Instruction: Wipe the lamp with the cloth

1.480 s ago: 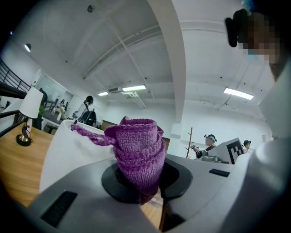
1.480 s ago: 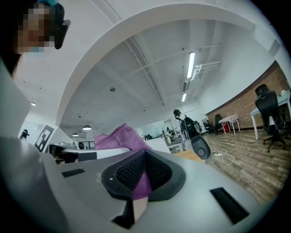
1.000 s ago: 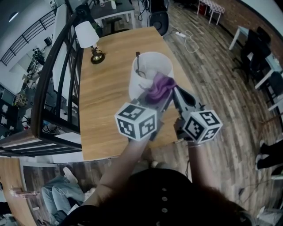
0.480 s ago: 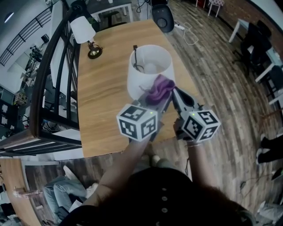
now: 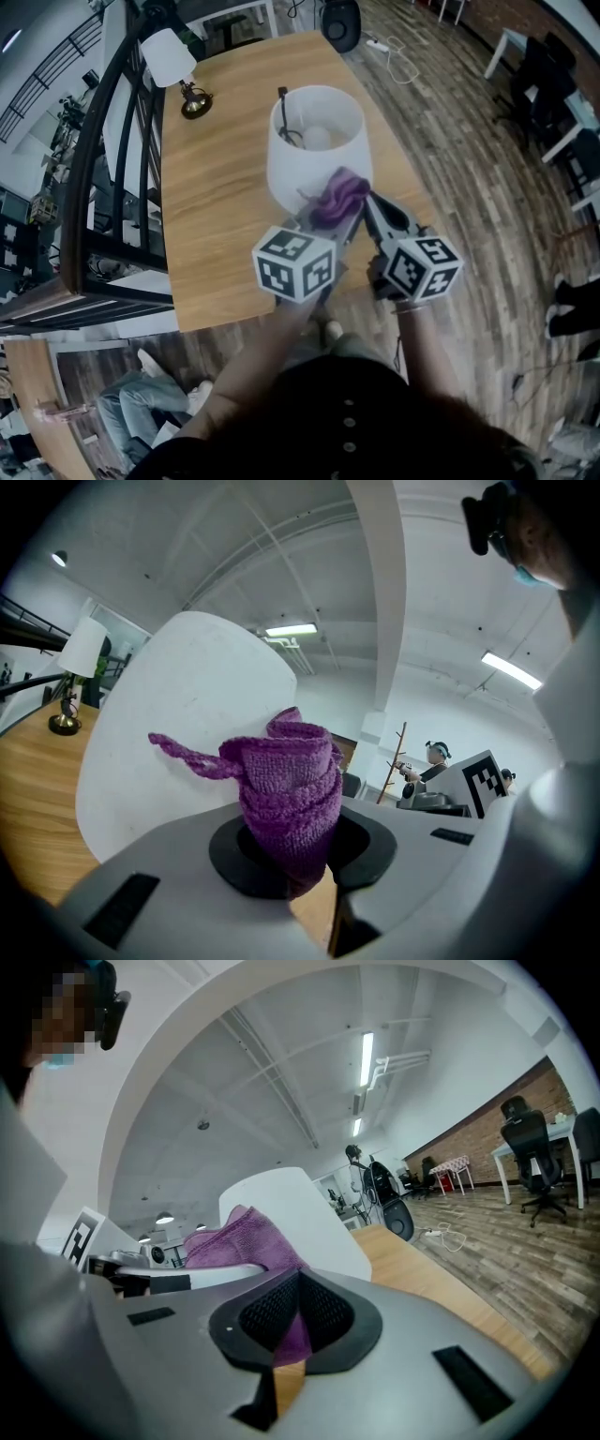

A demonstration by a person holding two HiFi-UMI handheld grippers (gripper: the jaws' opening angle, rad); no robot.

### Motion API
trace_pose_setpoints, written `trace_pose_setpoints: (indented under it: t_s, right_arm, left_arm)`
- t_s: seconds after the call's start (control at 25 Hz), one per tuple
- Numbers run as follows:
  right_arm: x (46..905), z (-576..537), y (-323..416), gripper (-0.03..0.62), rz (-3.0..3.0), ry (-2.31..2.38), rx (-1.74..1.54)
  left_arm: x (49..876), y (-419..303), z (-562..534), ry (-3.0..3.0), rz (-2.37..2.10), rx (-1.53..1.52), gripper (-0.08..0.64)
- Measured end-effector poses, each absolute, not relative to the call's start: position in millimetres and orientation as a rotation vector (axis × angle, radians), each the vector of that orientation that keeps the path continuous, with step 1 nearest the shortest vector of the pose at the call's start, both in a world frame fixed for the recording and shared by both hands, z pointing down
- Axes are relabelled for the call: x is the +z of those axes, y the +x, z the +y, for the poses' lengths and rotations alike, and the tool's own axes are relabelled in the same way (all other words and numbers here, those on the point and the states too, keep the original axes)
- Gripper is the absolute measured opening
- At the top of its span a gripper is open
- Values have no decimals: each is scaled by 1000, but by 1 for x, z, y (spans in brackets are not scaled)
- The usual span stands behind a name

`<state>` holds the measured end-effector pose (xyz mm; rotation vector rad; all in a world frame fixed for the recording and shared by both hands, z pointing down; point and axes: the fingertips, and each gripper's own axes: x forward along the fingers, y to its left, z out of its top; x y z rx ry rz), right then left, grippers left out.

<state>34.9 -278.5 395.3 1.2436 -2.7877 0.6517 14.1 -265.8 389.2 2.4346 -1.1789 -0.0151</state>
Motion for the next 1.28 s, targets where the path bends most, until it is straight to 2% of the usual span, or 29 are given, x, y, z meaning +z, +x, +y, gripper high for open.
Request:
trace_pose_setpoints:
  t_s: [0.76,1.28]
  right_arm:
    - [434,-267,36,12,-2684,1282,742]
    - [420,-263,47,12,-2719,1338,722]
  left_arm:
    - [434,14,-253,2369,-1142,70,61]
    - [421,23,-250,2405,-1123,63,61]
